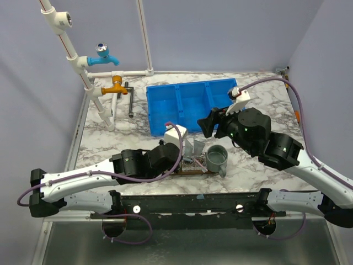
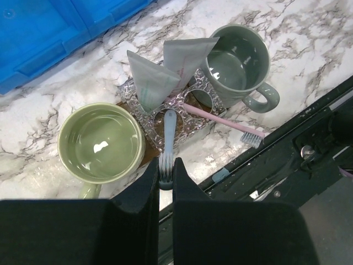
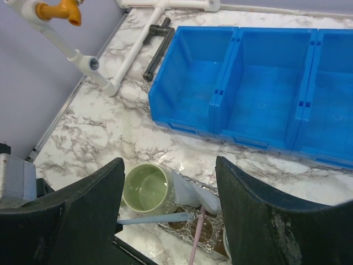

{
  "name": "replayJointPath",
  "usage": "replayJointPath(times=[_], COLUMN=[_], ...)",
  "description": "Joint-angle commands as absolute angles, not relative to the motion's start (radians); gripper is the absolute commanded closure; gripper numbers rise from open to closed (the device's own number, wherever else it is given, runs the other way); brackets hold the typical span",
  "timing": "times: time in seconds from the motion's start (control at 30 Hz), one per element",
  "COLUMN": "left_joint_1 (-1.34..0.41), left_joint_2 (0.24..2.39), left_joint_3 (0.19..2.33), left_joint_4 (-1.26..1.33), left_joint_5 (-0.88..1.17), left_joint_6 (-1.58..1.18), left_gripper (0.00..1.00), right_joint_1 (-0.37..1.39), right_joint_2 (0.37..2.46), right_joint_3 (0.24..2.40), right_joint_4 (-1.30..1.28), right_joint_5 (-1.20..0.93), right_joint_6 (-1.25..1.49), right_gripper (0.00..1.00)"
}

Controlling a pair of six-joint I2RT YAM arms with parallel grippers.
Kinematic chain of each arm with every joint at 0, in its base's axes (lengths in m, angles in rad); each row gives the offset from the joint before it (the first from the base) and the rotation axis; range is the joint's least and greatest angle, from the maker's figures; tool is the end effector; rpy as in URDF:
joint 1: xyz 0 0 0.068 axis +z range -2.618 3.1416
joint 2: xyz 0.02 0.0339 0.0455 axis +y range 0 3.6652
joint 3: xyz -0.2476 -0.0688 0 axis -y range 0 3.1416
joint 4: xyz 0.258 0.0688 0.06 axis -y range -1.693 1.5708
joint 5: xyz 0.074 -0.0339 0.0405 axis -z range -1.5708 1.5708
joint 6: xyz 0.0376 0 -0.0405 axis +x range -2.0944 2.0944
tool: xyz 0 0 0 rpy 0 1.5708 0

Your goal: Prepare toiletry sets of a toothbrush and toothpaste on the tray

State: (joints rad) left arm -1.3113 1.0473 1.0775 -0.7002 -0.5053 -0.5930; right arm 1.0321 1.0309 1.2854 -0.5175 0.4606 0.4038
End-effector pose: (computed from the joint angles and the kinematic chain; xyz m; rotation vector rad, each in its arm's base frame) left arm 0.0782 -0.2235 0.3293 0.5108 2.1337 -0.5317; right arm 0.1330 0.1900 0.4209 -0.2510 1.8294 0.5953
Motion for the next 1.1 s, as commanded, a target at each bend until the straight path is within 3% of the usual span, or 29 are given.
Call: replayJointPath(times=[0.0, 0.77, 1.07], left_joint_1=[-1.318, -1.318, -1.319], left_joint_2=[1.083, 1.188, 1.21], left_joint_3=[1.102, 1.116, 1.121], left_joint_4=[-0.672, -0.646, -0.64], left_joint_5=[-0.497, -0.522, -0.522], left_joint_6=[-0.572, -0.518, -0.5], left_gripper=[1.0, 1.0, 0.89], right_joint_1=[1.03, 1.03, 1.03], right_joint_2=[1.017, 1.026, 1.031], right_joint_3=[1.27, 1.245, 1.241], right_joint_4=[-0.502, -0.493, -0.493], right_joint_5=[0.482, 0.474, 0.474], right_joint_6=[0.412, 0.41, 0.41], right_gripper=[0.3, 0.29, 0.28])
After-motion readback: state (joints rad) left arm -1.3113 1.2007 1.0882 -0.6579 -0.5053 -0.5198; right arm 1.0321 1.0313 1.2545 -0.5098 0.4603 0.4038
